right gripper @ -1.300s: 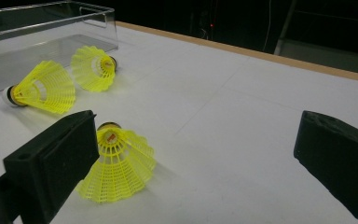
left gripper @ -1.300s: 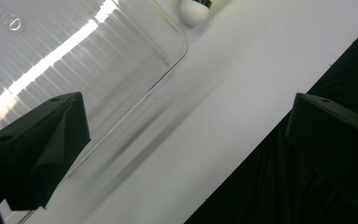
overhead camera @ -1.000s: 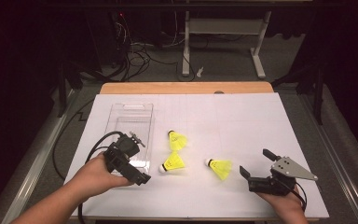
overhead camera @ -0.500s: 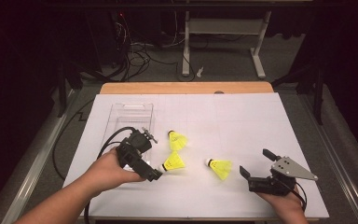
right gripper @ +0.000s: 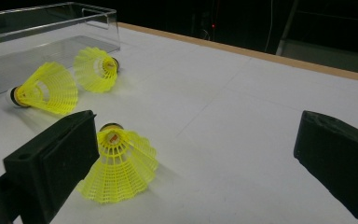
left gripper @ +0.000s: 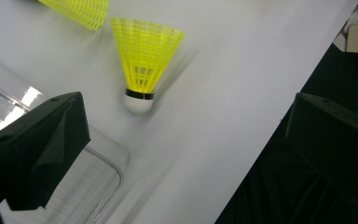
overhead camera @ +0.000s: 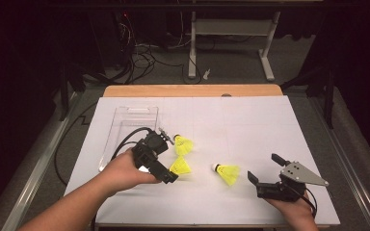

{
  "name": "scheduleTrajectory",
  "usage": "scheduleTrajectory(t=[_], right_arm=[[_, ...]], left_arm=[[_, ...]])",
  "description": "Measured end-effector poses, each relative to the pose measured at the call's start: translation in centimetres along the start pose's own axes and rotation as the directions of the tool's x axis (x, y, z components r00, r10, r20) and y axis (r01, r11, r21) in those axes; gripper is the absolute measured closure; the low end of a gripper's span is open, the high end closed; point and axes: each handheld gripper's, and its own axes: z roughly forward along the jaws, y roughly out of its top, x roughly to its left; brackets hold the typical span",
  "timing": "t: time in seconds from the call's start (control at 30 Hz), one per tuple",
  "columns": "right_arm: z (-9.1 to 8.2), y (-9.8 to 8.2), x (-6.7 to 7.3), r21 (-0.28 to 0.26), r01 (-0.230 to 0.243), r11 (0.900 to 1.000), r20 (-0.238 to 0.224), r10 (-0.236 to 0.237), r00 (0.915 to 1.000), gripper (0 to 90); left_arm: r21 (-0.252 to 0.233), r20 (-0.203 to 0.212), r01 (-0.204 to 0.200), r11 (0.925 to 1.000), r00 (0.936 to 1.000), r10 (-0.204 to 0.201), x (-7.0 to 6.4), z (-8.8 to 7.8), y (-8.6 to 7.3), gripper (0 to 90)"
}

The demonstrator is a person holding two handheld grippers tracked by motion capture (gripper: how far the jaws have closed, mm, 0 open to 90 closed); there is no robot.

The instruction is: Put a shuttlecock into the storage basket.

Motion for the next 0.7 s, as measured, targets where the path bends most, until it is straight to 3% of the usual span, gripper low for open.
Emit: scheduleTrajectory(t=[0.23,0.37,0.7], right_arm=[[0.0,0.0,0.0,-0.001,-0.003,1.0,0.001,0.003,1.0,0.2],[0.0,0.0,0.0,-0.001,-0.004,1.0,0.0,0.004,1.0,0.1],[0.0,0.0,0.0,-0.001,0.0,1.0,-0.005,0.0,1.0,0.2]], left_arm=[[0.02,0.005,-0.018,0.9996,0.9998,0.018,0.6,1.2,0.6,0.6],[0.029,0.007,-0.003,0.9996,1.0,0.002,1.0,1.9,0.9,0.6],[0.043,-0.022,-0.017,0.999,0.9996,0.017,1.8,3.5,1.4,0.6]])
